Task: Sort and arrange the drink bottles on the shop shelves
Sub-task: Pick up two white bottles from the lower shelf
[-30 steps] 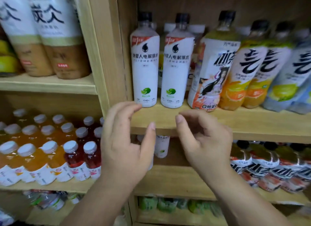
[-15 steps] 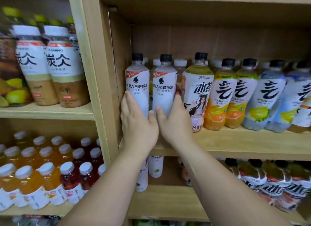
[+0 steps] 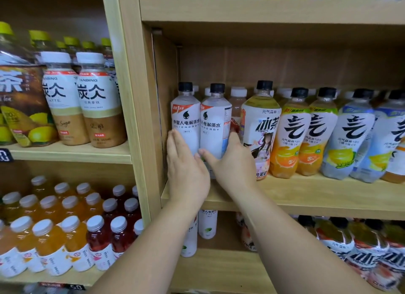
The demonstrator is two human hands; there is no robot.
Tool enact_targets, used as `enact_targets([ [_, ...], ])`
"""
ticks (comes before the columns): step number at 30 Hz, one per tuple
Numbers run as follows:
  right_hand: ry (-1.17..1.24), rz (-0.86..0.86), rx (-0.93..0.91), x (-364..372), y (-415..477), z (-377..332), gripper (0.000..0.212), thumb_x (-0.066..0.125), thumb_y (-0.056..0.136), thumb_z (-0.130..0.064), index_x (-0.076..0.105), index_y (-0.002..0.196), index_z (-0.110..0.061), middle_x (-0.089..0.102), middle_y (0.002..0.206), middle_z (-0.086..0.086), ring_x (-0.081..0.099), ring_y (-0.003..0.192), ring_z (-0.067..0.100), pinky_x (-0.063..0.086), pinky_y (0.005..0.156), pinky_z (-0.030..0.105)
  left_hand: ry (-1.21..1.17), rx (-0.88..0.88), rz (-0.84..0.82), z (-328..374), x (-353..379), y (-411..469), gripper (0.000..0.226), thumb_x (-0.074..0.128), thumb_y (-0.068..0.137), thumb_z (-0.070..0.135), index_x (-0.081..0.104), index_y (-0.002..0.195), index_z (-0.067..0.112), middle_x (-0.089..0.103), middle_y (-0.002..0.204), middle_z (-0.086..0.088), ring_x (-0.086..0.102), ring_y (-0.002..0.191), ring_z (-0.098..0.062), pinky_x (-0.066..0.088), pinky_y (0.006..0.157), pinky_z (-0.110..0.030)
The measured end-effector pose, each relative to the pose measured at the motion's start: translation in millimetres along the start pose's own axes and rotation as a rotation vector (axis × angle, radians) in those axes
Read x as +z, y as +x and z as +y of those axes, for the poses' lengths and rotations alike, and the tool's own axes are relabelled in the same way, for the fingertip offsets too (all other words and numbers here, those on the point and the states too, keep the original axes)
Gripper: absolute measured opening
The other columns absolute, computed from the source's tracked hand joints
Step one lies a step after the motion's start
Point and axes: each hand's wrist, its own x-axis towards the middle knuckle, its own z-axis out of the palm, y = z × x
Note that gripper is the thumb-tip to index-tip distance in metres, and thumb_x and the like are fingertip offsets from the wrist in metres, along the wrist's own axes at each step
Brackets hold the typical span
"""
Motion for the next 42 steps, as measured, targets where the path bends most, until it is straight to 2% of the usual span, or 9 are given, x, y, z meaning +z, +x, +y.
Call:
enact_targets([
  [10, 0.109, -0.018, -0.085, -45, -31, 26, 0.056, 0.077, 0.080, -0.053, 0.054, 0.122, -0.025, 0.071, 0.108, -0.010, 0.068, 0.094, 0.014, 0.054, 0.071, 0.033, -0.048, -0.034, 0.011, -7, -1, 2, 0.073, 0.049, 0.104, 0.016, 0.005, 0.162, 0.011, 0.008, 0.170, -0.003, 0.012, 0.155, -0.017, 0.006, 0.111, -0.013],
  [15, 0.249, -0.123, -0.086, -81, -33, 54, 0.060, 0.078, 0.077, -0.049, 0.055, 0.130, -0.034, 0.062, 0.108, -0.032, 0.064, 0.102, -0.005, 0.058, 0.085, 0.033, -0.070, -0.122, 0.107, 5, 8, 8, 0.075, 0.055, 0.103, 0.027, 0.013, 0.162, 0.009, 0.017, 0.168, -0.006, 0.021, 0.153, -0.020, 0.010, 0.109, -0.014],
  [20, 0.348, -0.190, -0.115, -96, -28, 75, 0.057, 0.081, 0.078, -0.041, 0.057, 0.129, -0.035, 0.062, 0.112, -0.035, 0.059, 0.105, -0.017, 0.057, 0.086, 0.024, 0.002, -0.163, 0.187, 13, 23, 11, 0.091, 0.067, 0.094, 0.041, 0.015, 0.161, 0.008, 0.023, 0.161, -0.006, 0.032, 0.143, -0.028, 0.031, 0.115, -0.036],
  [24, 0.417, -0.237, -0.146, -105, -22, 91, 0.056, 0.083, 0.079, -0.034, 0.058, 0.129, -0.036, 0.066, 0.116, -0.032, 0.063, 0.105, -0.013, 0.057, 0.085, 0.021, 0.072, -0.218, 0.257, 19, 32, 16, 0.090, 0.074, 0.089, 0.038, 0.025, 0.158, 0.007, 0.032, 0.151, -0.010, 0.039, 0.134, -0.034, 0.036, 0.109, -0.042],
  [27, 0.458, -0.260, -0.167, -111, -18, 103, 0.055, 0.083, 0.079, -0.032, 0.054, 0.122, -0.050, 0.064, 0.111, -0.040, 0.063, 0.106, -0.013, 0.056, 0.085, 0.019, 0.095, -0.206, 0.296, 21, 35, 17, 0.081, 0.077, 0.085, 0.031, 0.035, 0.151, 0.009, 0.039, 0.142, -0.014, 0.044, 0.127, -0.036, 0.038, 0.105, -0.043],
  [33, 0.531, -0.306, -0.176, -122, -14, 116, 0.055, 0.082, 0.078, -0.035, 0.056, 0.126, -0.044, 0.065, 0.114, -0.037, 0.063, 0.109, -0.010, 0.058, 0.091, 0.031, 0.049, -0.211, 0.287, 21, 36, 18, 0.074, 0.075, 0.087, 0.027, 0.035, 0.147, 0.011, 0.055, 0.136, -0.016, 0.056, 0.119, -0.039, 0.047, 0.093, -0.046],
  [36, 0.555, -0.294, -0.165, -133, -18, 120, 0.055, 0.084, 0.076, -0.036, 0.059, 0.124, -0.043, 0.067, 0.113, -0.035, 0.064, 0.107, -0.009, 0.059, 0.088, 0.033, 0.008, -0.201, 0.300, 26, 28, 5, 0.071, 0.076, 0.087, 0.029, 0.037, 0.146, 0.017, 0.059, 0.135, -0.010, 0.058, 0.119, -0.033, 0.050, 0.095, -0.046],
  [39, 0.559, -0.245, -0.151, -149, -29, 125, 0.050, 0.088, 0.068, -0.030, 0.061, 0.104, -0.052, 0.067, 0.099, -0.041, 0.067, 0.096, -0.010, 0.059, 0.079, 0.024, -0.075, -0.174, 0.317, 38, 13, -28, 0.071, 0.078, 0.086, 0.027, 0.038, 0.144, 0.026, 0.058, 0.136, 0.003, 0.058, 0.123, -0.021, 0.051, 0.100, -0.045],
  [42, 0.661, -0.260, -0.099, -162, -49, 136, 0.048, 0.087, 0.063, -0.022, 0.065, 0.100, -0.043, 0.071, 0.096, -0.035, 0.070, 0.091, -0.006, 0.059, 0.072, 0.020, -0.202, -0.135, 0.304, 52, -9, -77, 0.068, 0.077, 0.088, 0.021, 0.040, 0.143, 0.032, 0.058, 0.130, 0.022, 0.058, 0.122, -0.002, 0.051, 0.097, -0.029],
])
